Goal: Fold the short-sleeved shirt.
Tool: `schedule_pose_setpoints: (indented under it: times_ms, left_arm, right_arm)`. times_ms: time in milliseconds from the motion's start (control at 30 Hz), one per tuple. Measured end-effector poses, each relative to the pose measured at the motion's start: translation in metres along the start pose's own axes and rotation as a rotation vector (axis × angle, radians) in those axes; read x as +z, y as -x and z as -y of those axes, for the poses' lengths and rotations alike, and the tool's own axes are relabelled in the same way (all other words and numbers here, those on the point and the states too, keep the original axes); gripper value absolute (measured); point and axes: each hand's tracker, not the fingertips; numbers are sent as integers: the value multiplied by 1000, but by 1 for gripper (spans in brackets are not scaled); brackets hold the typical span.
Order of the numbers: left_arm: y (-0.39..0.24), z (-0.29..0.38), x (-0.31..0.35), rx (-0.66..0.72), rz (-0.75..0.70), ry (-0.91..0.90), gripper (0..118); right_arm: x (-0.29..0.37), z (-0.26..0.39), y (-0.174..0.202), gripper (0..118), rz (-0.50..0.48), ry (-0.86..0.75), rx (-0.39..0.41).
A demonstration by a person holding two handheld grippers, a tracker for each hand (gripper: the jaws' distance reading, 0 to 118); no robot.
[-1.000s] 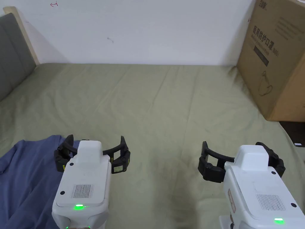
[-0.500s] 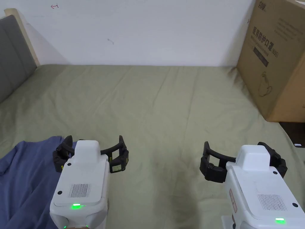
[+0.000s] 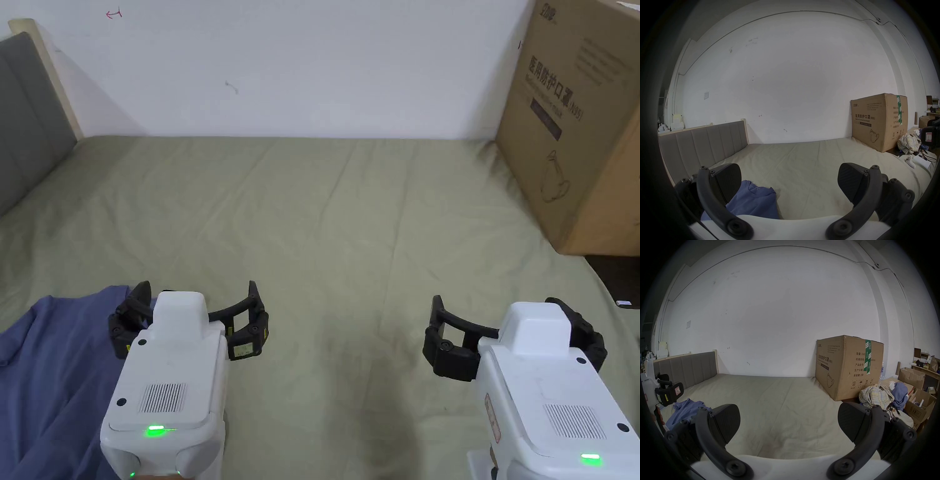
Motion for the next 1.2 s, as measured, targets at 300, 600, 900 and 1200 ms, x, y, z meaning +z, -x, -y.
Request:
schedule_pose_setpoints:
  times_ms: [300,600,900,1200]
  left_arm:
    - [0,-6,4,23,25,-3,65]
    - [3,-15,3,50,56,17,0]
    - [31,-14,9,66,3,20,0]
    - [130,-11,43,74,-245,35,0]
  right_arm:
    - [3,-5,2,85,2,4,8]
    - [0,-10,2,0,12,-13,14]
    - [-11,-15,19,0,-47,-12,18]
    - [-31,-30,112,0,-282,-40,41]
